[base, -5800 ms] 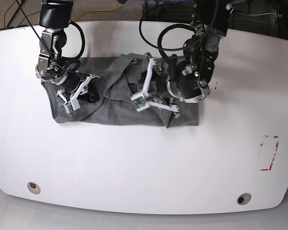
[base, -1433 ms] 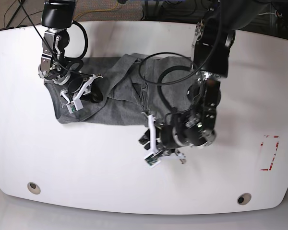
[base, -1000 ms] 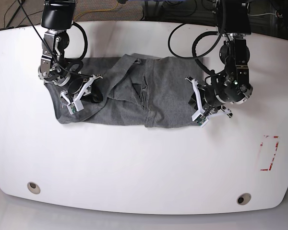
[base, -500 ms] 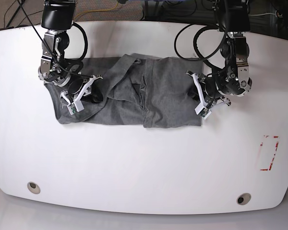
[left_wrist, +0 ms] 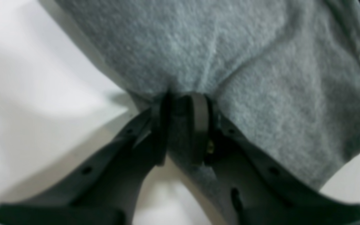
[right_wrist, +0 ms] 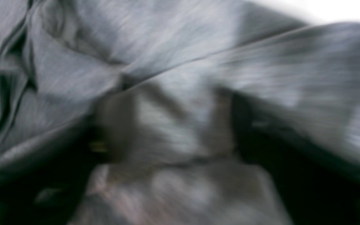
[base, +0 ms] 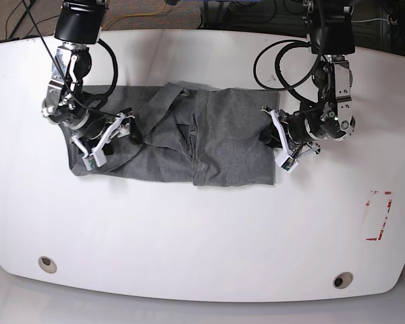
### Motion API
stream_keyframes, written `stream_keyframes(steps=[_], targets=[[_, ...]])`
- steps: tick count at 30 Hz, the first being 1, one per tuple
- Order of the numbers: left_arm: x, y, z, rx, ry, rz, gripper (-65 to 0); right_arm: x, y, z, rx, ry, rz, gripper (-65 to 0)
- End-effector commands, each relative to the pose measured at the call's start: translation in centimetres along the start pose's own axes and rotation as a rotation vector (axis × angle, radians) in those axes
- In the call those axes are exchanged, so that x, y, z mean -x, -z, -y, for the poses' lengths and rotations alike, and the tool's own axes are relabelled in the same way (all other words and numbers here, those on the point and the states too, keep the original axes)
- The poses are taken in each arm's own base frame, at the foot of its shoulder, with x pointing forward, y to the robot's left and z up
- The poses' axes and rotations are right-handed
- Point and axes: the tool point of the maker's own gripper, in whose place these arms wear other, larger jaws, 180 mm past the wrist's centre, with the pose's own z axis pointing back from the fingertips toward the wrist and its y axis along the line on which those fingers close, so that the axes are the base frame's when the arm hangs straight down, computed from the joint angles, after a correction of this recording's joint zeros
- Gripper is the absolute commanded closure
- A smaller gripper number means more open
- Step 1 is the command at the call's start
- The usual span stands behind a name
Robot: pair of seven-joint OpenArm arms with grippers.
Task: Layout the t-shirt on the table in an organized manner, then fold the t-shirt properly
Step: 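Move the left gripper back to the shirt's folded edge and grasp, then grasp the shirt's other end with the right gripper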
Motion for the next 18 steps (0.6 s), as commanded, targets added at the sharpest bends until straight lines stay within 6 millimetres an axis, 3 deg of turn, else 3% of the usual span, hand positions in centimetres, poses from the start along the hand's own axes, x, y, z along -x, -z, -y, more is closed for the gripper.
stream_keyframes(steps=[1,4,8,11,18], targets=[[3.1,-0.6,-1.6,-0.061,0.026,-0.145,-10.3,-4.7,-2.1,0.9,0.019,-0.025,0.124,-65.0],[3.4,-0.9,-2.1,-0.071,0.030,-0.154,-10.3,-5.7,-3.6,1.9,0.041,0.001,0.145,-65.0],[3.4,-1.0,-2.3,-0.074,0.032,-0.157,-10.3,-6.5,-6.4,5.0,0.105,0.077,0.172,-65.0],[3.5,-1.0,-2.4,-0.076,0.031,-0.157,-10.3,-6.0,-8.2,7.2,0.149,0.148,0.174,-65.0],[3.6,-1.1,-2.4,-0.078,0.032,-0.160,-10.3,-2.6,-10.5,10.5,0.167,0.344,0.154,-65.0]])
